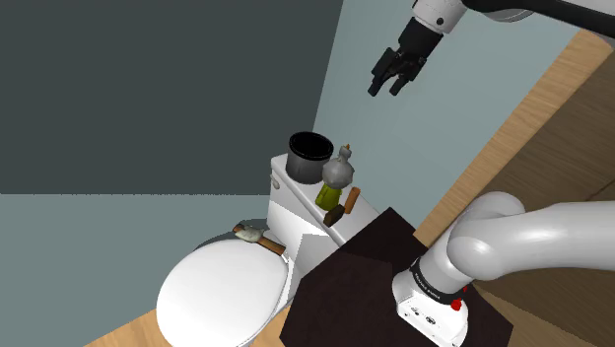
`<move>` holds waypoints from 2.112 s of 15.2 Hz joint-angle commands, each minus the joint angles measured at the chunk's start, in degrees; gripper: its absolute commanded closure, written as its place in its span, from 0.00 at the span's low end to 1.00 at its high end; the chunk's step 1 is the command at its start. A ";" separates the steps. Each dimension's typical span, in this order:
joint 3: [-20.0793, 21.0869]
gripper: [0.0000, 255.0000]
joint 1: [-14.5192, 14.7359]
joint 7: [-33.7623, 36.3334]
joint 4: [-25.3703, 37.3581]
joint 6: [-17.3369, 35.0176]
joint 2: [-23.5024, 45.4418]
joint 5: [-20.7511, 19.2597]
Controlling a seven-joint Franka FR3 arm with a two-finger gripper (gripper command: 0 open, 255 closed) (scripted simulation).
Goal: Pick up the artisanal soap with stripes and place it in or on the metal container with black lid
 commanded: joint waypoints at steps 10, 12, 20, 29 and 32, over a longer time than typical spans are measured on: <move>6.16 0.00 -5.87 18.41 -17.13 14.79 -0.48 1.65; 7.69 0.00 -6.98 22.61 -20.32 18.22 0.26 2.23; 14.56 0.00 -10.91 39.92 -30.52 33.27 7.35 5.23; 23.83 0.00 -16.33 61.61 -35.94 53.64 25.32 7.00; 27.40 0.00 -19.81 71.19 -36.09 60.99 33.72 4.04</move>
